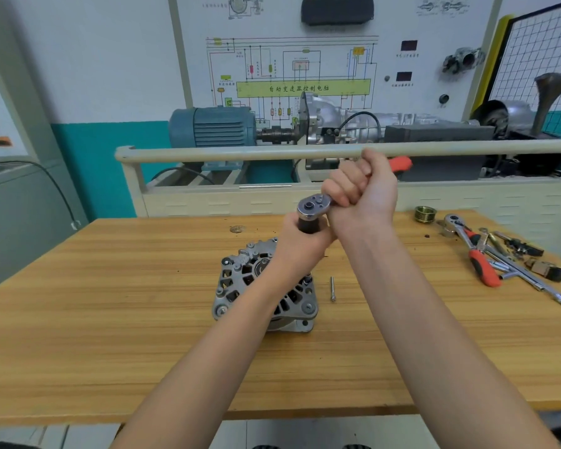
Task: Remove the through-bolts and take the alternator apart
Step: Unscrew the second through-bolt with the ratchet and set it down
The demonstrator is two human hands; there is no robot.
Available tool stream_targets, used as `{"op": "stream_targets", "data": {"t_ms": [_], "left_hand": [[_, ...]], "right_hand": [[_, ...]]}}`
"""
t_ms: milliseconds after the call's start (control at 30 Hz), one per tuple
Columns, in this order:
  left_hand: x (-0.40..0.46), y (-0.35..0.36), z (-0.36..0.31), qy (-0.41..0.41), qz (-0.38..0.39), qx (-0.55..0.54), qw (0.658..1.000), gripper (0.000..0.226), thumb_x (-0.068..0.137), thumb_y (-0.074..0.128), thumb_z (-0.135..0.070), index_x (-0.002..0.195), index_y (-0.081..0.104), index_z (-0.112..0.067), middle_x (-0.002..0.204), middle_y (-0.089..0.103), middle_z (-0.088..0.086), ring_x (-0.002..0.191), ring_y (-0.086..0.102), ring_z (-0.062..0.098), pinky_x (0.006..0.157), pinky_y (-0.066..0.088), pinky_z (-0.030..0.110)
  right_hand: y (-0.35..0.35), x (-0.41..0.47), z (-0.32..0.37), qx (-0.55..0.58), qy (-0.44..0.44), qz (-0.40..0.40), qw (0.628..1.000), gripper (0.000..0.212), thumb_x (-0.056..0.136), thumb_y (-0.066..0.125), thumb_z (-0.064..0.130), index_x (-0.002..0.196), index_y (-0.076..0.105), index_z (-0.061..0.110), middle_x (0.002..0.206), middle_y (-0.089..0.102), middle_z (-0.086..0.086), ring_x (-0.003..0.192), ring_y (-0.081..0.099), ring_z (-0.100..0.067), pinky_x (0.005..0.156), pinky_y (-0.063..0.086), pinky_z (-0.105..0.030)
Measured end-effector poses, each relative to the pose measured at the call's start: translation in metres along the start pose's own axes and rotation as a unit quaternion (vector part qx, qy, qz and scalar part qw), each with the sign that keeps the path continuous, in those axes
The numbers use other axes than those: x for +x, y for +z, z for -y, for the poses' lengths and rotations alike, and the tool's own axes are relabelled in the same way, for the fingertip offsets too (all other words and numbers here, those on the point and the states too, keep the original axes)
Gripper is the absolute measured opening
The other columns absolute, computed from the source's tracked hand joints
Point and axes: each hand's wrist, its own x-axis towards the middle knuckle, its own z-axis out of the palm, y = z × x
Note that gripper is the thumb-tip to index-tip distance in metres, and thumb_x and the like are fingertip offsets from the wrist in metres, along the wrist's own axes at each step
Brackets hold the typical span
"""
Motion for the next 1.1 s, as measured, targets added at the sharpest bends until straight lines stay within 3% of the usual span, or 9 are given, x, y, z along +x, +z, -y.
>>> {"op": "stream_targets", "data": {"t_ms": [100,267,367,433,567,667,900,1000,1100], "left_hand": [[-0.001,-0.002,-0.002,0.005,0.006,0.023,1.0,0.044,0.078,0.053,0.016,0.054,0.04,-0.019,0.041,0.037,-0.012,0.041,0.03,0.006,0.045,0.026,0.021],[-0.002,-0.015,-0.016,-0.009,0.2,0.142,0.969,0.038,0.077,0.066,0.001,0.049,0.047,-0.014,0.048,0.047,0.007,0.047,0.039,0.02,0.051,0.035,0.025],[0.0,-0.012,-0.017,-0.028,0.205,0.13,0.97,0.045,0.08,0.063,0.004,0.045,0.043,-0.016,0.043,0.046,0.001,0.043,0.036,0.017,0.048,0.032,0.024],[0.0,-0.007,-0.011,-0.03,0.144,0.098,0.984,0.049,0.079,0.062,0.009,0.046,0.039,-0.02,0.042,0.039,-0.008,0.039,0.034,0.01,0.047,0.031,0.023],[0.0,0.002,0.0,0.033,-0.023,0.018,0.999,0.036,0.069,0.06,0.003,0.053,0.041,-0.024,0.042,0.04,-0.011,0.041,0.031,0.003,0.045,0.028,0.022],[-0.003,0.004,0.005,0.088,-0.04,0.059,0.994,0.04,0.072,0.06,0.008,0.055,0.042,-0.024,0.044,0.045,-0.014,0.044,0.035,0.0,0.045,0.03,0.013],[0.001,-0.021,-0.013,-0.028,0.23,0.094,0.968,0.042,0.077,0.065,0.0,0.044,0.041,-0.014,0.044,0.04,0.006,0.042,0.039,0.018,0.055,0.034,0.032],[0.002,-0.015,-0.011,-0.048,0.17,0.113,0.978,0.049,0.078,0.061,0.009,0.042,0.039,-0.017,0.04,0.038,-0.002,0.039,0.033,0.014,0.05,0.031,0.026],[-0.002,-0.001,-0.003,-0.015,0.006,0.084,0.996,0.039,0.072,0.058,0.01,0.05,0.036,-0.014,0.043,0.037,-0.002,0.041,0.031,0.015,0.049,0.027,0.027]], "right_hand": [[-0.002,-0.007,-0.001,0.013,-0.032,0.004,0.999,0.049,0.097,0.04,0.016,0.049,0.033,0.019,0.037,0.021,0.008,0.029,0.014,-0.006,0.028,0.015,-0.017],[0.004,0.013,0.018,-0.059,0.225,0.075,0.97,0.054,0.098,0.036,0.018,0.044,0.031,0.016,0.037,0.016,0.008,0.031,0.008,-0.005,0.028,0.013,-0.016],[0.007,0.02,0.016,-0.073,0.275,0.076,0.956,0.055,0.099,0.036,0.02,0.045,0.031,0.016,0.036,0.018,0.007,0.034,0.007,-0.003,0.027,0.013,-0.016],[0.009,0.019,0.011,-0.056,0.234,0.053,0.969,0.051,0.098,0.041,0.018,0.048,0.031,0.017,0.034,0.023,0.007,0.026,0.013,-0.004,0.024,0.014,-0.015],[0.001,0.005,-0.004,0.004,0.017,0.001,1.0,0.049,0.098,0.043,0.016,0.05,0.032,0.018,0.037,0.021,0.008,0.027,0.016,-0.005,0.026,0.016,-0.017],[-0.004,-0.004,-0.002,0.021,-0.009,0.017,1.0,0.051,0.098,0.041,0.018,0.047,0.034,0.018,0.037,0.021,0.008,0.028,0.015,-0.005,0.027,0.016,-0.018],[0.005,0.017,0.011,-0.06,0.249,0.093,0.962,0.052,0.099,0.036,0.019,0.047,0.032,0.015,0.034,0.024,0.006,0.036,0.006,-0.004,0.029,0.013,-0.016],[0.008,0.018,0.006,-0.034,0.232,0.068,0.97,0.051,0.098,0.04,0.018,0.048,0.032,0.016,0.034,0.025,0.006,0.026,0.013,-0.005,0.025,0.014,-0.014],[0.004,0.01,-0.001,0.006,0.086,0.019,0.996,0.053,0.097,0.043,0.016,0.045,0.034,0.017,0.035,0.022,0.008,0.024,0.017,-0.004,0.024,0.015,-0.016]]}}
